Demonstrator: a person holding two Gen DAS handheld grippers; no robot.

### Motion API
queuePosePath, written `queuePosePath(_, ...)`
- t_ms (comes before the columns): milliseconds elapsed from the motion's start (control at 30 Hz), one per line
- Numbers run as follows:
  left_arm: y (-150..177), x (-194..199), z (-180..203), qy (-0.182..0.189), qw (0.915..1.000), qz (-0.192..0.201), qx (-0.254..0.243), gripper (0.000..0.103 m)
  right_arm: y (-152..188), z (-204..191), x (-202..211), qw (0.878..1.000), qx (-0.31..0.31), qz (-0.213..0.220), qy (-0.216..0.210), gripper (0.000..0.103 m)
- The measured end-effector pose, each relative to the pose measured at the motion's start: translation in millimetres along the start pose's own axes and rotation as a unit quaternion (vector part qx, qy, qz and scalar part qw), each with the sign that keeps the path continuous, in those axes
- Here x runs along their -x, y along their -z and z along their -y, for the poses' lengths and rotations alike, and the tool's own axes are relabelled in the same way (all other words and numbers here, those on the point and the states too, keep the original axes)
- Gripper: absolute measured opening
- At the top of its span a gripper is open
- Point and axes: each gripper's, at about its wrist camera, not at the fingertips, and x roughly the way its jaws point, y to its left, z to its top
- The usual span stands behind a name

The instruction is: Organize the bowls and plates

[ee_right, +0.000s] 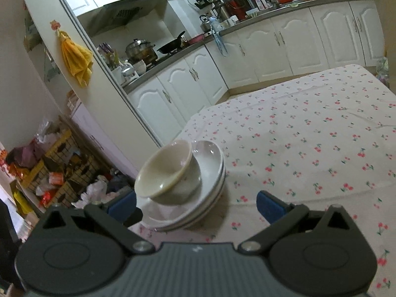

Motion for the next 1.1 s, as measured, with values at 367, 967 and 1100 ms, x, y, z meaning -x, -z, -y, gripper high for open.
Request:
queuePosePath(367, 3.2, 2.3, -2.3, -0.026, 0.9995, -0.005, -0.019, 0.1, 18.9, -10.4, 10.1, 0.999, 0.037, 0.001, 0.029, 0.102)
queuePosePath(967, 14.7, 12.7, 0.3, -0.046, 0.9989, 0.002, -0.011, 0.1, 31.9, -19.9, 8.3, 0.996, 0.069, -0.003, 0.058, 0.102)
queuePosePath(1100, 15.5, 12.8, 2.6, -0.046, 0.9989, 0.001, -0.009, 0.1, 34.7, -21.6, 8.0, 0.996, 0.071, -0.003, 0.056, 0.102)
